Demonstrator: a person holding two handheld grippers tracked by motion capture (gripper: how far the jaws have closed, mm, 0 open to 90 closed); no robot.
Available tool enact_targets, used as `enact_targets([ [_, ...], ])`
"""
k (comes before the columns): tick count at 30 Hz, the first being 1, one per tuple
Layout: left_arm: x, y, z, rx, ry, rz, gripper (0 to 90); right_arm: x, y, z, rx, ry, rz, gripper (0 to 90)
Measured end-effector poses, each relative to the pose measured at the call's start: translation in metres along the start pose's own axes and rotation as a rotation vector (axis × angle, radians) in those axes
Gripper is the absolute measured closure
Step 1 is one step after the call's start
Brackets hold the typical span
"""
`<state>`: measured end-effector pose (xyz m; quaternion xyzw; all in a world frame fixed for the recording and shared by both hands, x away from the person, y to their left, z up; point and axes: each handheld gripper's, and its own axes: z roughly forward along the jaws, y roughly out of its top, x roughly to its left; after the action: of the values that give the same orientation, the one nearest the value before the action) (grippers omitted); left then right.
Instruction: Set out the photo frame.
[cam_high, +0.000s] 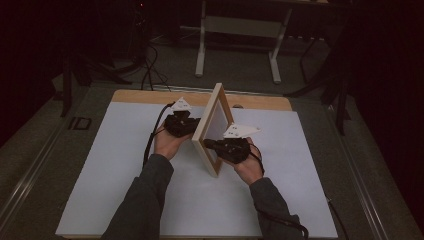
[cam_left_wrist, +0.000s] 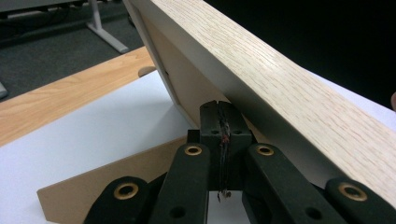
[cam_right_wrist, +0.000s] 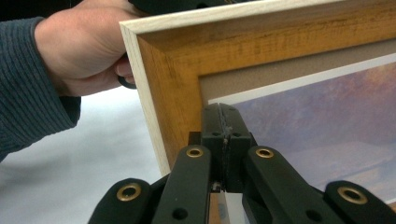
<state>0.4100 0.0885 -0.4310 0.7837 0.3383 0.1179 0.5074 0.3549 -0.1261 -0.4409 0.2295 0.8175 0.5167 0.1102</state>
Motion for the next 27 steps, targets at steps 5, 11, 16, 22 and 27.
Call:
enact_targets([
  [5, 0.004, -0.002, -0.003, 0.009, 0.01, -0.039, 84.5, 0.0, -0.002, -0.001, 0.002, 0.003, -0.002, 88.9],
  [11, 0.005, -0.003, -0.01, 0.005, 0.027, -0.061, 79.3, -0.002, -0.004, -0.004, 0.008, -0.001, -0.002, 85.3],
  [16, 0.006, -0.005, -0.018, -0.007, -0.005, -0.08, 75.4, -0.004, -0.007, -0.006, 0.011, -0.003, 0.007, 83.3],
  [22, 0.01, -0.007, -0.028, -0.021, -0.024, -0.102, 73.4, -0.007, -0.01, -0.008, 0.014, -0.004, 0.014, 81.6],
  [27, 0.009, -0.015, -0.039, -0.024, -0.039, -0.117, 71.6, -0.008, -0.012, -0.011, 0.014, -0.005, 0.013, 81.0],
])
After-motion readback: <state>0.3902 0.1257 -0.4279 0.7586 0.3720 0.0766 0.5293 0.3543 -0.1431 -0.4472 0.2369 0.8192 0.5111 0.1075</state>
